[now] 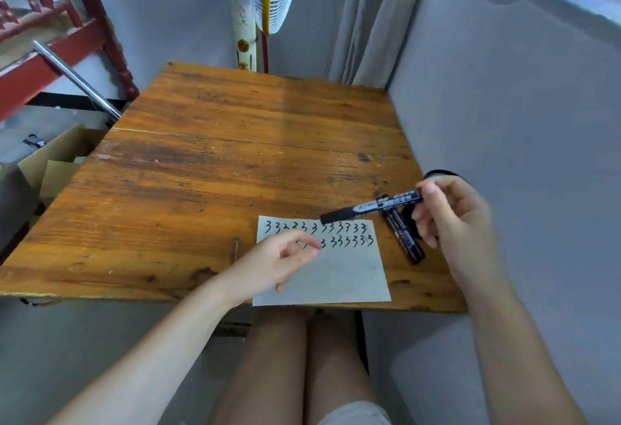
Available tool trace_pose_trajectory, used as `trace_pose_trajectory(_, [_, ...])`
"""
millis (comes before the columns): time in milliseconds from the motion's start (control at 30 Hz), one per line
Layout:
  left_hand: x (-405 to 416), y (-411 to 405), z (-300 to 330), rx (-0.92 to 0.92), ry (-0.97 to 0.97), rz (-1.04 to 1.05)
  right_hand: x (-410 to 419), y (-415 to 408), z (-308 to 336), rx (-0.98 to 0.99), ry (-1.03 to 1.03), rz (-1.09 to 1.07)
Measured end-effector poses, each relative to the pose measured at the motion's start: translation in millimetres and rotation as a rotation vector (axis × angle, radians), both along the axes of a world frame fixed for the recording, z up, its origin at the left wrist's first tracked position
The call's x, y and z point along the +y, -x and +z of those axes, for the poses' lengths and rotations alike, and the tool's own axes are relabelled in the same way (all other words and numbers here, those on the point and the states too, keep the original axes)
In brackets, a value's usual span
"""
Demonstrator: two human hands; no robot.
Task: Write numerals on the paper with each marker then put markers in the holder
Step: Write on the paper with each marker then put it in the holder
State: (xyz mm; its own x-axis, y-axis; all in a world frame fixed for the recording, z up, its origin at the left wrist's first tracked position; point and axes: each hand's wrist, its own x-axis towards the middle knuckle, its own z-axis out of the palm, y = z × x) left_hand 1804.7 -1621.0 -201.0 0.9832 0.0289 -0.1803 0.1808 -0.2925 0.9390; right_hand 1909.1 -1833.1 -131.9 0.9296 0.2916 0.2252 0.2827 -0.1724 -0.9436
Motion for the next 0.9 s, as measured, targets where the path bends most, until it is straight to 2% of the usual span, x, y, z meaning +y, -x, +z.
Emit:
trace_pose_trajectory(67, [5.7,-2.7,-19.9,-0.078,-0.24,0.129,-16.8,-21.1,12.7,-0.161,0.036,-0.24])
trace_pose_trajectory(133, [13.0,1.5,-38.9,-0.111,-0.521,0.193,-30.8,-40.7,19.5,-0.334,0.202,-0.402])
trace_pose_trajectory(200, [14.7,6.8,-50.0,-0.193,-0.701,0.205,-37.8,-56.4,15.6,-0.411,0.378,-0.453])
trace_pose_trajectory(267, [11.8,7.9,-50.8,-0.254,-0.779,0.178,-36.7,-67.4,5.0,-0.418,0.507,-0.454])
trace_pose_trajectory(567, [14.6,5.7,-54.1,-0.259,-0.762,0.195,-29.8,-81.3,-22.7,-0.317,0.849,-0.403])
trace_pose_trajectory(667, [15.3,5.4,-56.0,-0.262,-0.765,0.197,-27.8,-66.5,-21.7,-0.408,0.759,-0.413])
trace_pose_trajectory(733, [15.5,5.6,-57.3,-0.263,-0.772,0.198,-23.0,-48.7,-32.7,-0.449,0.72,-0.334])
trace_pose_trajectory(833, [15.8,6.2,-56.6,-0.266,-0.766,0.197,-19.1,-33.0,-70.5,-0.268,0.876,-0.201])
trace_pose_trajectory(900, [15.4,6.3,-55.9,-0.27,-0.759,0.196,-21.8,-33.2,-93.2,-0.155,0.956,-0.2])
